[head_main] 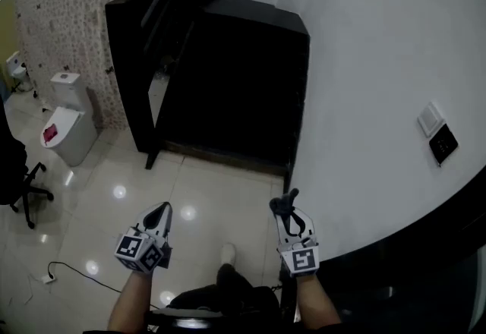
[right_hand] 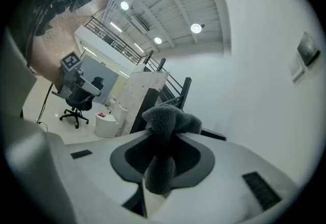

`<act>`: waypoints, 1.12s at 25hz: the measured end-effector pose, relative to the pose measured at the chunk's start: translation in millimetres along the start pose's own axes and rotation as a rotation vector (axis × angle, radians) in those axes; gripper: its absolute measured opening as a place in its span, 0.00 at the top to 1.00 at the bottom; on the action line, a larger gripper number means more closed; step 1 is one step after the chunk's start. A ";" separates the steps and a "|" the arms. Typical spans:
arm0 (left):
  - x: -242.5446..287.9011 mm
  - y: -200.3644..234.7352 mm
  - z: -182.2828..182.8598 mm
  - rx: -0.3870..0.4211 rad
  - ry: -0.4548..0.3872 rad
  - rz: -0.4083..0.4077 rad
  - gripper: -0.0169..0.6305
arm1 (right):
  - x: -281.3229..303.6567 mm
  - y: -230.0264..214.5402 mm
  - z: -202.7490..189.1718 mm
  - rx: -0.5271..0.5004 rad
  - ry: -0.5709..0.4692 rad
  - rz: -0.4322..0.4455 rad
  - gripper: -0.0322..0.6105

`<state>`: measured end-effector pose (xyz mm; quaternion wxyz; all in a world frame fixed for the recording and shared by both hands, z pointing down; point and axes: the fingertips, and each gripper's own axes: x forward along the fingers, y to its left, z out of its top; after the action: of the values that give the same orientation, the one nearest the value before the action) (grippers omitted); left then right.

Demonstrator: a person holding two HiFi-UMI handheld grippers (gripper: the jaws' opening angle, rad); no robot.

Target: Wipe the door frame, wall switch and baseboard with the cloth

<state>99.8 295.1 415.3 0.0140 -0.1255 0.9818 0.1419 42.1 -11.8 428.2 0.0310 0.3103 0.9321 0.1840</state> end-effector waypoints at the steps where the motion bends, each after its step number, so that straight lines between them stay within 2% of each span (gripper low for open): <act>1: 6.7 7.3 0.3 0.006 0.003 0.009 0.97 | 16.0 -2.3 -0.5 -0.001 -0.009 0.012 0.82; 7: 89.8 38.1 8.3 0.030 -0.010 0.025 0.97 | 113.7 -43.9 -19.5 0.011 -0.052 0.045 0.82; 13: 226.8 38.3 38.2 0.078 -0.028 -0.064 0.97 | 182.6 -134.1 -35.5 0.034 -0.048 -0.055 0.82; 16: 301.8 19.5 44.8 0.094 -0.061 -0.173 0.97 | 193.7 -188.2 -42.2 0.006 -0.035 -0.138 0.82; 22: 430.1 -59.6 25.5 0.065 -0.033 -0.457 0.97 | 156.2 -273.5 -43.7 -0.053 0.027 -0.366 0.82; 26: 487.7 -121.9 6.1 0.031 0.012 -0.659 0.97 | 121.1 -309.4 -48.6 -0.073 0.095 -0.538 0.82; 28: 511.6 -157.8 -9.0 0.010 0.036 -0.786 0.97 | 96.4 -322.5 -50.9 -0.082 0.137 -0.644 0.82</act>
<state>-355.8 22.1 348.2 0.0504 -0.4943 0.8596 0.1188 -227.2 -210.0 364.2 0.0374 -0.0149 0.9741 0.2225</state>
